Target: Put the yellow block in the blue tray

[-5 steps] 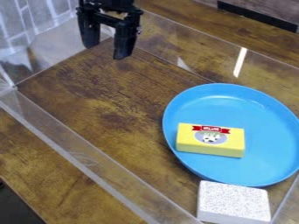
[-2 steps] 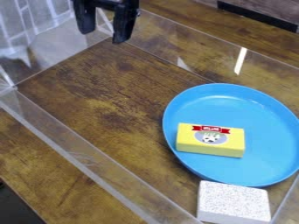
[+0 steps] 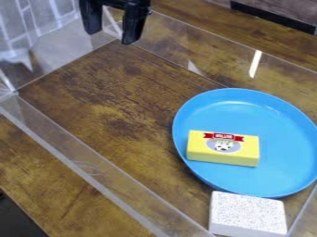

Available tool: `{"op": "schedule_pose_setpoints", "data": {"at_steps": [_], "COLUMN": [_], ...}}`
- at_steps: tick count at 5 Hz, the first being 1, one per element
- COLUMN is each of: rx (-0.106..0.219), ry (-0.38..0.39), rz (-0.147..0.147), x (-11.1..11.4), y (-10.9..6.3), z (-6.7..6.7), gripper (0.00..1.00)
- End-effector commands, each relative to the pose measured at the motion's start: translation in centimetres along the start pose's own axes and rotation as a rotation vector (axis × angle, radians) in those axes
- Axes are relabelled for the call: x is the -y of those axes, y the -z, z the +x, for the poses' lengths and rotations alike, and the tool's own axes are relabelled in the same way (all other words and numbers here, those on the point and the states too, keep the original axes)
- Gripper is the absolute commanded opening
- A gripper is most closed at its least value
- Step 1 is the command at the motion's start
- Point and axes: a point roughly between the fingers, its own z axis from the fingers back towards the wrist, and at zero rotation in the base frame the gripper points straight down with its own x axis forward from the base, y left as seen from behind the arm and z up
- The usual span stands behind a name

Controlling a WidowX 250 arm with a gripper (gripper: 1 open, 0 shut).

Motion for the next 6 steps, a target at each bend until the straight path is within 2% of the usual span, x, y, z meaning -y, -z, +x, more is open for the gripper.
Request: {"op": "schedule_pose_setpoints", "data": {"at_steps": [1, 2, 3, 4, 5, 6], "rx": [0.040, 0.027, 0.018, 0.003, 0.003, 0.002], "ry": [0.043, 0.070, 0.083, 0.037, -0.004, -0.043], "rz": [0.015, 0.023, 0.021, 0.018, 0.016, 0.011], "x": [0.9, 1.2, 1.4, 0.9, 0.2, 0.8], "y": [-1.5, -1.5, 0.0, 1.0, 1.3, 0.9], "z": [0.6, 0.7, 0.7, 0.7, 0.9, 1.3], "gripper": [1.00, 1.00, 1.00, 1.00, 1.00, 1.00]}}
